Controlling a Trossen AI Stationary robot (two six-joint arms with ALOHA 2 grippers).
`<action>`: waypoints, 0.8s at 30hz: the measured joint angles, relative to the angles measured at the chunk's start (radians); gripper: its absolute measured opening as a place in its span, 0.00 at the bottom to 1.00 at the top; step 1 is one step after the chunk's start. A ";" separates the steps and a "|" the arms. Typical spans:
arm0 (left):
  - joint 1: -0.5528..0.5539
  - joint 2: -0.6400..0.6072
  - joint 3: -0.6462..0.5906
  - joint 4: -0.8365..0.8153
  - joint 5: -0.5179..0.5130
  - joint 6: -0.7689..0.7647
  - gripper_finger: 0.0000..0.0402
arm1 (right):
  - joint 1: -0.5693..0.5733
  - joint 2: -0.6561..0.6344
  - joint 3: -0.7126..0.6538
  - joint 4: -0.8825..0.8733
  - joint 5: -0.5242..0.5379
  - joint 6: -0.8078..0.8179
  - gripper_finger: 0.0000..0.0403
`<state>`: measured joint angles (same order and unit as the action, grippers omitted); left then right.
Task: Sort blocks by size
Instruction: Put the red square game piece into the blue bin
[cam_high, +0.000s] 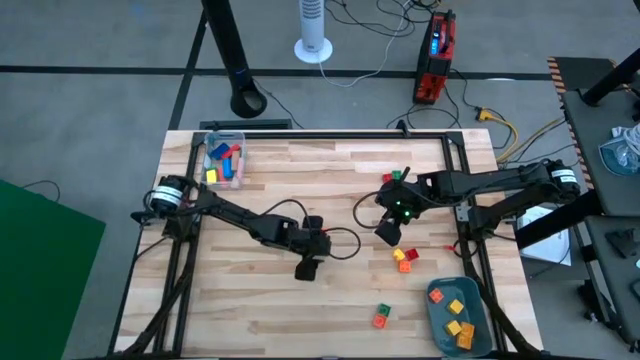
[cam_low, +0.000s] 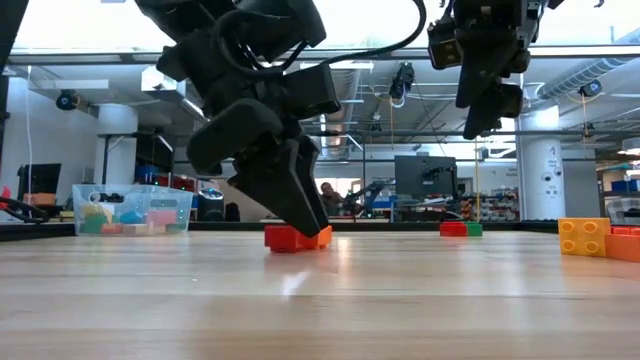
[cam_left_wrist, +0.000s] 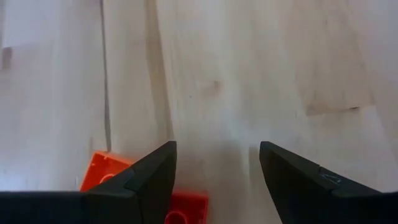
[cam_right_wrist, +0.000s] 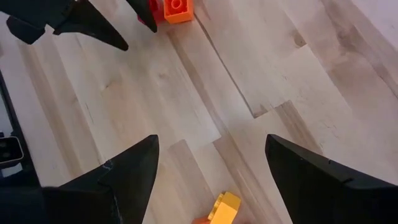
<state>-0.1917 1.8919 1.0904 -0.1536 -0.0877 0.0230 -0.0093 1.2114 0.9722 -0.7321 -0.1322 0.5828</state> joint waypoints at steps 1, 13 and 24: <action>0.000 -0.003 0.000 -0.001 -0.003 -0.013 0.54 | 0.000 0.000 0.000 -0.002 0.000 0.001 0.71; 0.027 -0.137 -0.003 -0.187 0.000 -0.059 0.54 | -0.016 0.000 0.000 -0.025 -0.013 -0.004 0.72; 0.086 -0.143 -0.053 -0.180 0.077 0.045 0.54 | -0.022 0.000 0.000 -0.018 -0.026 0.079 0.72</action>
<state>-0.1059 1.7489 1.0376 -0.3336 -0.0103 0.0679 -0.0315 1.2114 0.9722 -0.7506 -0.1583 0.6614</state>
